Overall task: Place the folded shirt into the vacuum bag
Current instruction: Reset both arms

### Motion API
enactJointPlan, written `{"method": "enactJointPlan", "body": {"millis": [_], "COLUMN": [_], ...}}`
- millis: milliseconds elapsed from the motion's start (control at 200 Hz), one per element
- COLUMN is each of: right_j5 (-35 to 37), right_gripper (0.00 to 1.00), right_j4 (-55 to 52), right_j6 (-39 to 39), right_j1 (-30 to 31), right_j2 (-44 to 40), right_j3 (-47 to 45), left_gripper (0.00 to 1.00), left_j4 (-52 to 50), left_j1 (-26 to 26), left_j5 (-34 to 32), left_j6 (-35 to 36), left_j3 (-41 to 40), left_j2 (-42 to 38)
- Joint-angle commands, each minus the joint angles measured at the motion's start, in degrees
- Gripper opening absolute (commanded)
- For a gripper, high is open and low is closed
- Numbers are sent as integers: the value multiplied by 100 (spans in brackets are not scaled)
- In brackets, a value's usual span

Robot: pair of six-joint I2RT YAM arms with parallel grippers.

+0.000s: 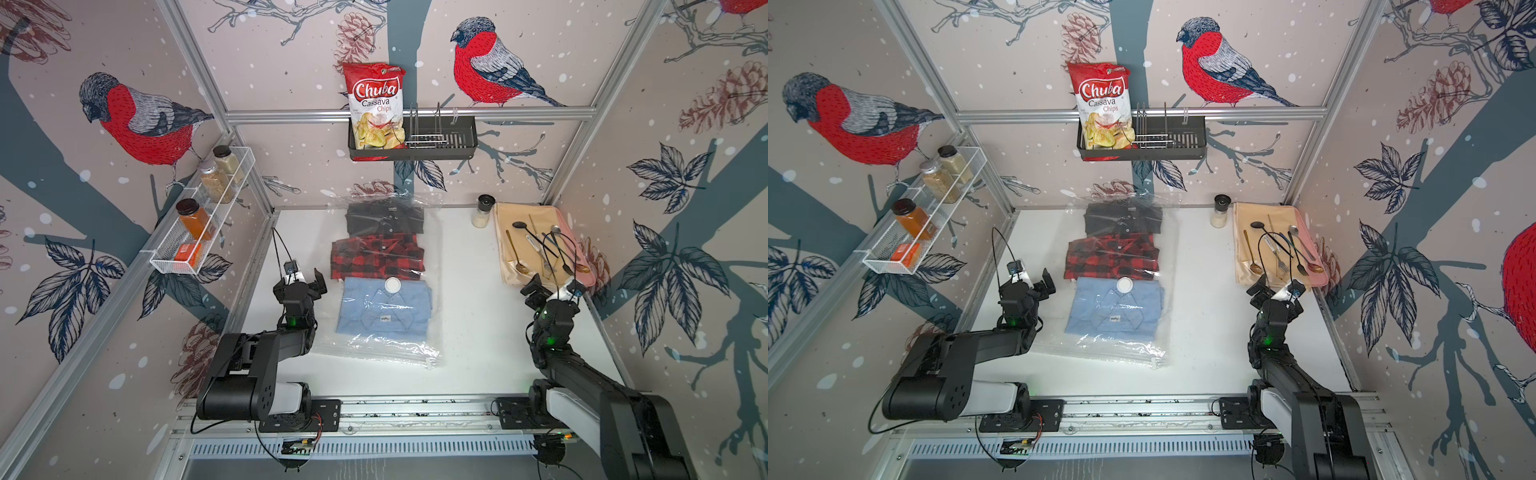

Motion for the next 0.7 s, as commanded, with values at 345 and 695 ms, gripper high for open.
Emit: {"method": "enactJointPlan", "body": {"millis": [345, 695], "right_j5": [335, -475], "right_gripper": [100, 100], "right_j4": [3956, 2705], "right_j6": [-1986, -1365], "right_j1": [920, 293], "right_j2": [2579, 2673], "right_j3": [49, 603], "left_gripper": [99, 99], "left_j4": [2633, 2005], "left_j1": [-31, -105], "left_j5": [441, 431], "left_j6": [391, 481], "left_j3": [-767, -410], "left_j2": [753, 765]}}
